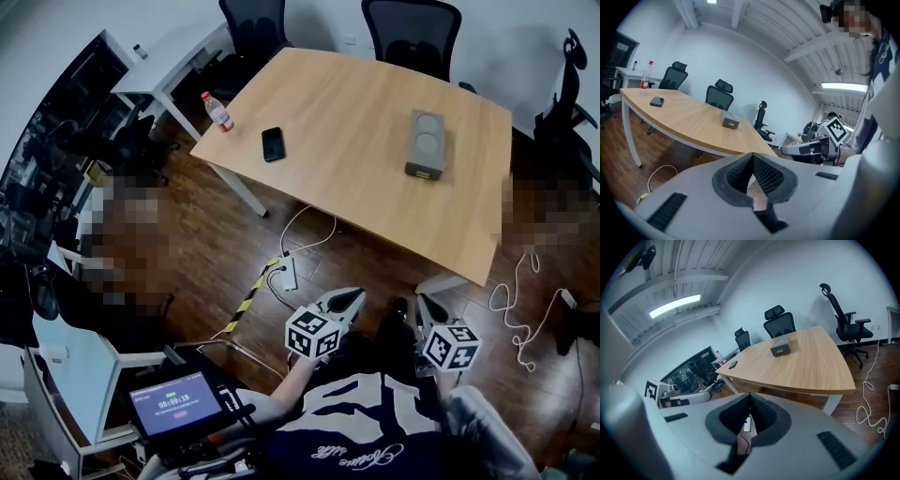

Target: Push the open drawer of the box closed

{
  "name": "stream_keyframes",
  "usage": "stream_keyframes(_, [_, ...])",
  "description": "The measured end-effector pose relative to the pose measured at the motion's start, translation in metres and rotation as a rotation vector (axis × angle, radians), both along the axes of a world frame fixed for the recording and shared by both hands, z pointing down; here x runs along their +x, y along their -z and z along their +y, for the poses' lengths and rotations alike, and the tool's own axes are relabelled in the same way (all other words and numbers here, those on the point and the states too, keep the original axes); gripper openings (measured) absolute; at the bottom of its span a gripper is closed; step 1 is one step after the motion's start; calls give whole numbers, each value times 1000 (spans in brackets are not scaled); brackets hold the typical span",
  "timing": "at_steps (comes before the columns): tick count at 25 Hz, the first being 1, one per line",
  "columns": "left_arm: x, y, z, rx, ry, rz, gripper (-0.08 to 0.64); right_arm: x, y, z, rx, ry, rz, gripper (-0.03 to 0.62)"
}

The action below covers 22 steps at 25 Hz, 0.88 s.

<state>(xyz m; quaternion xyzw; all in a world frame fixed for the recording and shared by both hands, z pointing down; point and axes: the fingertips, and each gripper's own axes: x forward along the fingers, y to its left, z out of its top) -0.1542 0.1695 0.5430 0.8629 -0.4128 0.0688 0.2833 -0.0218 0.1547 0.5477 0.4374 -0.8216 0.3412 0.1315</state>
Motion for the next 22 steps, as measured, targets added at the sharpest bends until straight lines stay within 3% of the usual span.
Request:
stream_keyframes(6, [14, 11, 15, 27, 0, 9, 2, 3, 7, 13, 21, 30, -18, -3])
stream_keyframes(13, [48, 13, 20, 34, 49, -9, 2, 45, 5, 29, 27, 43, -50, -3])
stream_keyframes(18, [86, 29, 27, 6, 4, 37, 2, 70, 22, 41, 9, 36, -22, -3])
stream_keyframes(22, [142, 23, 42, -4, -35, 45, 2, 116, 17, 52, 8, 44, 1, -3])
